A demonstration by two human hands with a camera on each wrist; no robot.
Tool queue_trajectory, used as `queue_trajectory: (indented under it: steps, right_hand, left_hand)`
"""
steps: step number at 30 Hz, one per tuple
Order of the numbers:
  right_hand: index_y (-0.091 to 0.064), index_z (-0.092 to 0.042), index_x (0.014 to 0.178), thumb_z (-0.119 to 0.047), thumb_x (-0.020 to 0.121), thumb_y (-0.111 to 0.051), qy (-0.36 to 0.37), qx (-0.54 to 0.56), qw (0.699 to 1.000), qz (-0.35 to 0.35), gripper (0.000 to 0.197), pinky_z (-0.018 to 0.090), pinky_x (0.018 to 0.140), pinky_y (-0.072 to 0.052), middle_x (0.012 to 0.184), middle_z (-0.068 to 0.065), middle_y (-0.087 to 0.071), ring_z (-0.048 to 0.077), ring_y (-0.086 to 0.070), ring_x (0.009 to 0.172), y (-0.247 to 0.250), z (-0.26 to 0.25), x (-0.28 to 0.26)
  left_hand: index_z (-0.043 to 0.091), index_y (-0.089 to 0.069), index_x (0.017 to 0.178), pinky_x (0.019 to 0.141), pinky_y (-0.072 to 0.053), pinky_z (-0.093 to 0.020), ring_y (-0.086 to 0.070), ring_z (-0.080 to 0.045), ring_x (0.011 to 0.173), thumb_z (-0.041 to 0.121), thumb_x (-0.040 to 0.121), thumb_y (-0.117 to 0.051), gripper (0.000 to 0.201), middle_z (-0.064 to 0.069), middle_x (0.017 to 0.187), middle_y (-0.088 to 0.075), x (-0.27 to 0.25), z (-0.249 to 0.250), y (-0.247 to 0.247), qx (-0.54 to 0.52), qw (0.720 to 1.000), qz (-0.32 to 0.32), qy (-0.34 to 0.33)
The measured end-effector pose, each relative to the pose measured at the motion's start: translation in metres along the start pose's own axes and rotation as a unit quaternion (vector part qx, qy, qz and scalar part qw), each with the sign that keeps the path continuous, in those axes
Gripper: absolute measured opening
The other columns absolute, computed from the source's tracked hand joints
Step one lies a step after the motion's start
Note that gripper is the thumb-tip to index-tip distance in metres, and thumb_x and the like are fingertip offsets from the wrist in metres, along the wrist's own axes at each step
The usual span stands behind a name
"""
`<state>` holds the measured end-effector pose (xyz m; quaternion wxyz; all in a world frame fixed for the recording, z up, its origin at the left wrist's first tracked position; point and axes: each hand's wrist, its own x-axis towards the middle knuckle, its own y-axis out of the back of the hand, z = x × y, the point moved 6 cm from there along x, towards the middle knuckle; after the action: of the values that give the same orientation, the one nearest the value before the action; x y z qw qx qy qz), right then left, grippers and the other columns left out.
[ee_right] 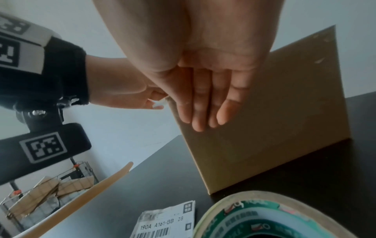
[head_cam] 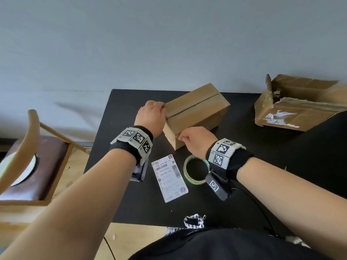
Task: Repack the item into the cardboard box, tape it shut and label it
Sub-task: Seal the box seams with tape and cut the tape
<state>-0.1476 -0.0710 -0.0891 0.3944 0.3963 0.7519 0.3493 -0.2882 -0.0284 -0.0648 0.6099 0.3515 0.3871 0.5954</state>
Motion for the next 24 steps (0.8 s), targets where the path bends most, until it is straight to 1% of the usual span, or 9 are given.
queue_trajectory:
  steps: [3, 4, 6, 9, 12, 14, 17, 20, 24]
  right_hand:
    - [-0.067, -0.013, 0.102, -0.019, 0.095, -0.039, -0.036, 0.025, 0.999, 0.031, 0.029, 0.039, 0.09, -0.047, 0.109, 0.006, -0.065, 0.026, -0.058, 0.102, 0.01, 0.012, -0.011]
    - [-0.067, -0.011, 0.098, -0.018, 0.094, -0.04, -0.043, 0.028, 0.998, 0.042, 0.029, 0.04, 0.088, -0.047, 0.105, 0.008, -0.065, 0.028, -0.058, 0.099, 0.014, 0.019, -0.015]
    - [-0.068, -0.008, 0.094, -0.018, 0.093, -0.042, -0.054, 0.034, 0.997, 0.051, 0.028, 0.042, 0.087, -0.048, 0.1, 0.01, -0.065, 0.027, -0.059, 0.094, 0.022, 0.036, -0.022]
    - [-0.068, -0.007, 0.092, -0.018, 0.091, -0.049, -0.058, 0.024, 0.997, 0.045, 0.022, 0.037, 0.083, -0.049, 0.095, 0.008, -0.063, 0.022, -0.058, 0.088, 0.032, 0.056, -0.032]
    - [-0.068, -0.011, 0.094, -0.017, 0.09, -0.055, -0.039, 0.001, 0.999, 0.034, 0.015, 0.028, 0.081, -0.045, 0.096, 0.002, -0.061, 0.017, -0.057, 0.087, 0.039, 0.067, -0.039]
    - [-0.068, -0.012, 0.097, -0.018, 0.091, -0.055, -0.034, -0.015, 0.999, 0.025, 0.015, 0.026, 0.08, -0.04, 0.097, 0.001, -0.061, 0.015, -0.054, 0.087, 0.042, 0.073, -0.042]
    - [-0.068, -0.011, 0.094, -0.024, 0.091, -0.057, -0.034, -0.032, 0.999, 0.024, 0.017, 0.025, 0.075, -0.037, 0.094, 0.003, -0.062, 0.015, -0.054, 0.082, 0.045, 0.081, -0.045]
    - [-0.069, -0.008, 0.089, -0.028, 0.09, -0.058, -0.031, -0.031, 0.999, 0.031, 0.023, 0.026, 0.071, -0.037, 0.089, 0.006, -0.062, 0.017, -0.055, 0.077, 0.047, 0.085, -0.048]
    - [-0.068, -0.005, 0.087, -0.03, 0.091, -0.055, -0.028, -0.033, 0.998, 0.042, 0.028, 0.028, 0.071, -0.042, 0.087, 0.009, -0.062, 0.021, -0.058, 0.077, 0.047, 0.089, -0.051]
  left_hand:
    - [0.015, -0.061, 0.121, 0.091, -0.045, -0.034, -0.056, -0.027, 0.109, 0.018, 0.097, -0.033, 0.037, -0.009, 0.122, -0.057, -0.004, -0.006, -0.007, -0.048, 0.999, -0.015, 0.0]
    - [0.014, -0.062, 0.12, 0.091, -0.045, -0.033, -0.058, -0.025, 0.108, 0.015, 0.096, -0.034, 0.038, -0.009, 0.119, -0.06, -0.007, -0.006, -0.008, -0.063, 0.998, -0.019, -0.009]
    - [0.012, -0.062, 0.122, 0.091, -0.042, -0.027, -0.057, -0.022, 0.108, 0.008, 0.095, -0.035, 0.038, -0.007, 0.117, -0.063, -0.019, -0.002, -0.011, -0.098, 0.995, -0.027, -0.022]
    - [0.011, -0.064, 0.119, 0.09, -0.042, -0.02, -0.061, -0.015, 0.103, 0.0, 0.093, -0.04, 0.037, -0.005, 0.111, -0.068, -0.033, 0.005, -0.017, -0.184, 0.983, -0.026, -0.01]
    - [0.014, -0.068, 0.113, 0.085, -0.041, -0.011, -0.062, -0.006, 0.092, 0.002, 0.091, -0.05, 0.031, 0.001, 0.106, -0.07, -0.04, 0.008, -0.025, -0.218, 0.976, -0.006, -0.002]
    - [0.016, -0.07, 0.11, 0.081, -0.041, -0.007, -0.061, -0.002, 0.087, 0.004, 0.089, -0.057, 0.028, 0.006, 0.099, -0.07, -0.044, 0.011, -0.03, -0.228, 0.974, 0.006, 0.001]
    - [0.017, -0.071, 0.104, 0.077, -0.044, -0.001, -0.063, 0.006, 0.079, 0.001, 0.084, -0.062, 0.027, 0.009, 0.09, -0.071, -0.051, 0.019, -0.037, -0.266, 0.964, -0.002, 0.004]
    - [0.019, -0.071, 0.099, 0.075, -0.045, -0.001, -0.062, 0.014, 0.073, -0.002, 0.081, -0.064, 0.029, 0.015, 0.081, -0.069, -0.057, 0.023, -0.04, -0.286, 0.958, -0.003, 0.005]
    - [0.017, -0.071, 0.099, 0.074, -0.044, 0.0, -0.061, 0.014, 0.074, 0.002, 0.081, -0.067, 0.025, 0.016, 0.081, -0.068, -0.061, 0.027, -0.042, -0.282, 0.959, 0.015, 0.013]
